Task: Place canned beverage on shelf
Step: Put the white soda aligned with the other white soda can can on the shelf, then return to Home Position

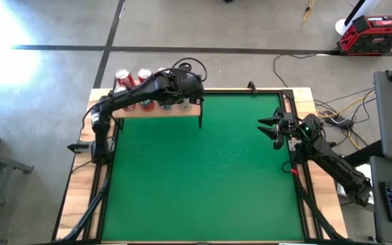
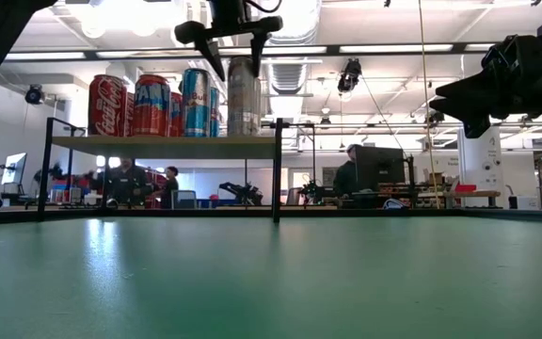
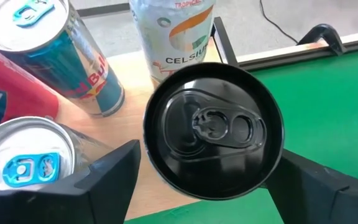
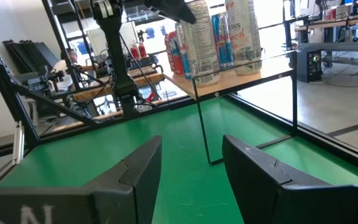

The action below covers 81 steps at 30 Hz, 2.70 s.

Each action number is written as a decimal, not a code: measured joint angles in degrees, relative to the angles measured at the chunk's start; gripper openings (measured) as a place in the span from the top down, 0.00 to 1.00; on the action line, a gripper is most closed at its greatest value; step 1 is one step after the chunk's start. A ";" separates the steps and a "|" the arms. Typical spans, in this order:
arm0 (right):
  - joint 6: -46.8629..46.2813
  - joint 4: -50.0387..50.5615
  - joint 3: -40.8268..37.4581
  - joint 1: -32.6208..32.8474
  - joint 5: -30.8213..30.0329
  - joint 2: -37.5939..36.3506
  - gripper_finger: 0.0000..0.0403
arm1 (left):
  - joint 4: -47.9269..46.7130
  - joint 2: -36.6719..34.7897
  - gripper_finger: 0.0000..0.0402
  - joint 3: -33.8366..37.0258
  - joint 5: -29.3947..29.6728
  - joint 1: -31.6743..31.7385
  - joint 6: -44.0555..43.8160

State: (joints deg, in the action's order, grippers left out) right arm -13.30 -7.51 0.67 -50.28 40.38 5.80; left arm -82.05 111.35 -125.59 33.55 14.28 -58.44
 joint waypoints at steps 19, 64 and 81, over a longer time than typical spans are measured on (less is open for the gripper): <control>0.00 0.00 -0.01 -0.02 0.00 0.00 0.60 | -0.18 0.00 0.39 0.11 0.23 0.00 -5.12; 0.00 0.00 -0.02 0.00 0.00 0.00 0.60 | -7.01 -0.07 0.02 -0.95 -3.96 -5.20 6.76; 0.00 0.00 -0.01 -0.01 0.00 0.00 0.60 | -7.96 -21.13 0.20 17.58 -4.72 -12.38 4.12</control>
State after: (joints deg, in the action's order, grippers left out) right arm -13.30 -7.51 0.65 -50.30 40.38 5.80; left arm -90.01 90.22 -108.01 28.82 1.90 -54.32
